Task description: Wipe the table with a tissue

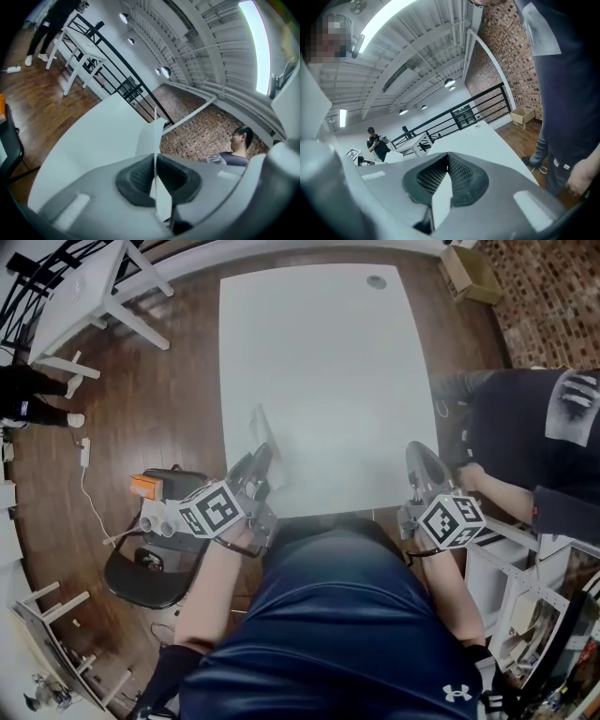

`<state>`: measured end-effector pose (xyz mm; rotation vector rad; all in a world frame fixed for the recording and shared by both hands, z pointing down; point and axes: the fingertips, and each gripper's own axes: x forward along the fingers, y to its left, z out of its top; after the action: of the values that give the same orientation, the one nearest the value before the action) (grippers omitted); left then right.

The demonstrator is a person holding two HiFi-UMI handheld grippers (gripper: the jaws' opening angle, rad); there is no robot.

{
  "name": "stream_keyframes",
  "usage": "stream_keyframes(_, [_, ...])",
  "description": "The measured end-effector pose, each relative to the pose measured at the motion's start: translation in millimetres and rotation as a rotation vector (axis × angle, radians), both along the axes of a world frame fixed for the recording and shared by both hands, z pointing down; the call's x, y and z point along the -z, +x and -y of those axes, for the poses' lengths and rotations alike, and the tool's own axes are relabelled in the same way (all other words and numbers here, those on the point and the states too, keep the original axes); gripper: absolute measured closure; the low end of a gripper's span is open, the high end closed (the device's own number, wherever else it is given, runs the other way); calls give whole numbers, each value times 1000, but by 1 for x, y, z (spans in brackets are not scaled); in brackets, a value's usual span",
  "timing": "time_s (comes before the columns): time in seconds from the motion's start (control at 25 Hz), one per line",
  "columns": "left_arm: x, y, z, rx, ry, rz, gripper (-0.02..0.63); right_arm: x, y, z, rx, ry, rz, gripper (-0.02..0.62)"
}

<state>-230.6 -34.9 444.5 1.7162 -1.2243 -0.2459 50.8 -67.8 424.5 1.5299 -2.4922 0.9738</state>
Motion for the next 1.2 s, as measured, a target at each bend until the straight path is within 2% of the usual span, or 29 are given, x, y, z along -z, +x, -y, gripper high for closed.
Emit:
stream_keyframes(0.2, [16, 12, -4, -64, 59, 34, 600, -2, -13, 2, 47, 1, 12, 584])
stream_keyframes(0.36, [24, 22, -5, -143, 105, 107, 600, 1, -27, 4, 86, 9, 21, 584])
stream_keyframes(0.44, [10, 21, -3, -175, 84, 189, 600, 1, -29, 4, 88, 10, 26, 584])
stream_keyframes(0.56, [-36, 12, 8, -211, -8, 361, 600, -4, -24, 0, 73, -4, 35, 584])
stream_keyframes(0.64, [-66, 5, 20, -204, -65, 421, 600, -10, -19, -7, 60, -22, 38, 584])
stream_keyframes(0.76, [-95, 0, 46, -159, -88, 425, 600, -20, -8, -18, 37, -59, 36, 584])
stream_keyframes(0.92, [-129, 8, 78, -141, -87, 472, 600, -37, 11, -27, 12, -95, 42, 584])
stream_keyframes(1.08, [-151, 25, 100, -67, -63, 418, 600, -48, 32, -29, -6, -113, 50, 584])
stream_keyframes(1.2, [-166, 38, 104, -78, -112, 455, 600, -49, 44, -26, -24, -123, 66, 584])
